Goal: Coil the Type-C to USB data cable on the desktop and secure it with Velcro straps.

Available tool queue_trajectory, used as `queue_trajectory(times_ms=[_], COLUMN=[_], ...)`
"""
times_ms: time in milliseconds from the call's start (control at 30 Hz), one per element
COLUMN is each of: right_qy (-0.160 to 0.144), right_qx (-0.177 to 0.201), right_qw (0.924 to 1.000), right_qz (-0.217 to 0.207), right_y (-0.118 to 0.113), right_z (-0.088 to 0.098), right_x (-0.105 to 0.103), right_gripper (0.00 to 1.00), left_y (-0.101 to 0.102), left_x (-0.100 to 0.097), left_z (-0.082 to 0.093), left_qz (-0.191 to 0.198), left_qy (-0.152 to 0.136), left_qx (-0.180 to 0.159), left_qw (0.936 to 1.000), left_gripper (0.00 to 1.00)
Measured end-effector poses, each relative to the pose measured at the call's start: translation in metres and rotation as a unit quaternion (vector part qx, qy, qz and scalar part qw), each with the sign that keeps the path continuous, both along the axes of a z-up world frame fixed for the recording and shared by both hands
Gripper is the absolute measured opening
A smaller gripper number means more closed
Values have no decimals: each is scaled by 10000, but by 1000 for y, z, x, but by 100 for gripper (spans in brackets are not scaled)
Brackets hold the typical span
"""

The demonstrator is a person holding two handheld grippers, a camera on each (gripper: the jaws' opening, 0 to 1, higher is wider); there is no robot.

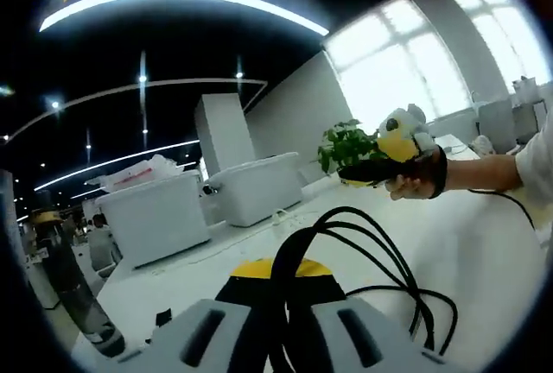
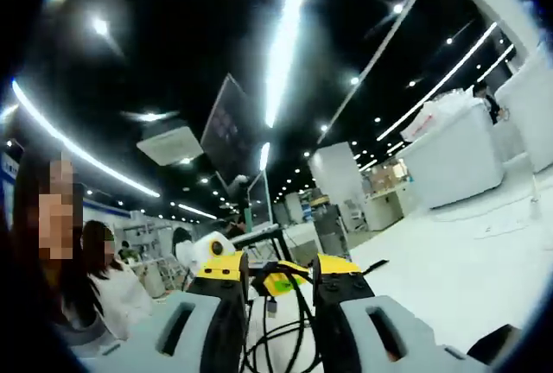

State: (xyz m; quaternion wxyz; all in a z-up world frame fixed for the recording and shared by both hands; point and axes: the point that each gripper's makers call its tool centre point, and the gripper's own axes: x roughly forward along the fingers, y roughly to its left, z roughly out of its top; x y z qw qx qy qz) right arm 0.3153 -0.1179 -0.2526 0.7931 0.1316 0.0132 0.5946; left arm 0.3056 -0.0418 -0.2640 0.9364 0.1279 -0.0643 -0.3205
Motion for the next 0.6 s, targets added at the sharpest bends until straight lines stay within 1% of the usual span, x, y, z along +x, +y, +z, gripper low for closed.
queue_trajectory(times_ms=[33,67,100,133,200,233,267,300,333,400,433,467,533,600], right_qy=[-519,-640,-660,-680,-533,-522,-633,-676,-632,-305,-290,-473,-675,-714], right_qx=[-425,-756,-954,-1152,-1226,-1382,-1597,-1737,-1741,-1753,-1861,-2057,-2277,-2354], right_qw=[9967,9932,9911,9887,9890,9873,9838,9813,9818,9837,9819,9774,9714,9692], right_qz=[-452,-618,-650,-682,-627,-583,-515,-470,-413,-261,-212,-157,-58,81], right_y=[1,4,9,15,24,28,31,35,39,43,46,49,56,66], right_z=[-12,-23,-34,-44,-54,-60,-67,-72,-76,-85,-90,-96,-103,-107], right_x=[14,21,26,32,36,36,36,36,36,34,33,30,25,19], right_gripper=[22,21,21,21,21,21,22,22,23,26,27,27,27,28], left_y=[-4,-6,-10,-12,-15,-17,-17,-19,-20,-20,-20,-20,-20,-22], left_x=[-5,-7,-13,-17,-24,-27,-29,-33,-38,-42,-43,-45,-46,-50], left_z=[5,7,12,13,17,19,22,27,32,39,42,45,48,52], left_qz=[-161,-218,-319,-398,-483,-540,-561,-619,-689,-741,-754,-765,-796,-860], left_qy=[-116,-167,-291,-354,-492,-565,-622,-710,-822,-932,-969,-1015,-1082,-1160], left_qx=[-3,-9,42,93,137,143,117,71,44,-17,-51,-73,-96,-132], left_qw=[9998,9996,9991,9985,9975,9968,9964,9955,9942,9929,9924,9919,9909,9894], left_gripper=[4,4,4,4,4,4,4,4,4,4,4,4,4,4])
